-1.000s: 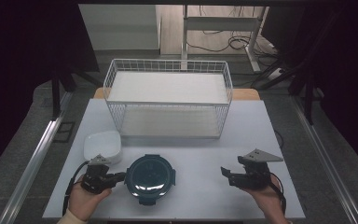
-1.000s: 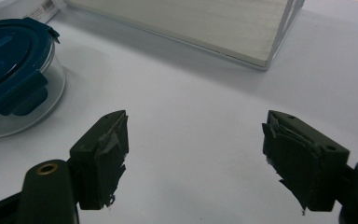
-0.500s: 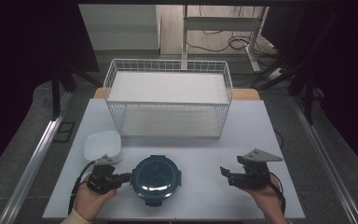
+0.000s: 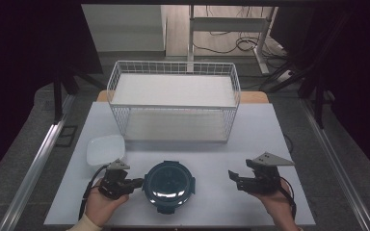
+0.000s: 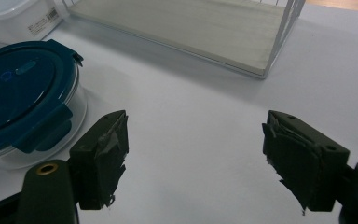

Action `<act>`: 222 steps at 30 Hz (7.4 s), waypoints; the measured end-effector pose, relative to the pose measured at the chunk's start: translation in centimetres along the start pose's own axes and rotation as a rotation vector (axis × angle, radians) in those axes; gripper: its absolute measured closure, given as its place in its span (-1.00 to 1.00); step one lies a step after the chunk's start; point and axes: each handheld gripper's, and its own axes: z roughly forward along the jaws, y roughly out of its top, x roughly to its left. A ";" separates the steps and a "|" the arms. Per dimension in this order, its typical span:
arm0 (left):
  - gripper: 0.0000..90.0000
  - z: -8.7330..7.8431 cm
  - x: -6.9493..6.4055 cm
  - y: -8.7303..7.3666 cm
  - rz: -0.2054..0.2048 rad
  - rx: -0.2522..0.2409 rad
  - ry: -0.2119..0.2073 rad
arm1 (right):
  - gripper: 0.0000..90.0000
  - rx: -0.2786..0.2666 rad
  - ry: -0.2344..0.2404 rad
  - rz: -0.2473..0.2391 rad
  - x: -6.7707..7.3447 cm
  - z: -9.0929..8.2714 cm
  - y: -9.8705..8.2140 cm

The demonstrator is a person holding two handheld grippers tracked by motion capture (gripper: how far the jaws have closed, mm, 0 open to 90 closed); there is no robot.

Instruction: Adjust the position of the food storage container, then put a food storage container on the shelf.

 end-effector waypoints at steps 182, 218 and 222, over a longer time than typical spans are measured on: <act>-0.11 1.0 -1.6 2.8 -0.300 -0.070 -0.373 | -0.05 0.124 0.459 0.479 5.6 5.5 0.3; -0.11 -3.2 -1.8 6.9 -0.200 -0.166 -0.350 | -0.05 0.022 0.444 0.360 6.0 3.3 5.9; -0.11 -3.4 -1.9 7.7 -0.192 -0.174 -0.358 | -0.05 0.007 0.433 0.351 5.7 3.0 6.7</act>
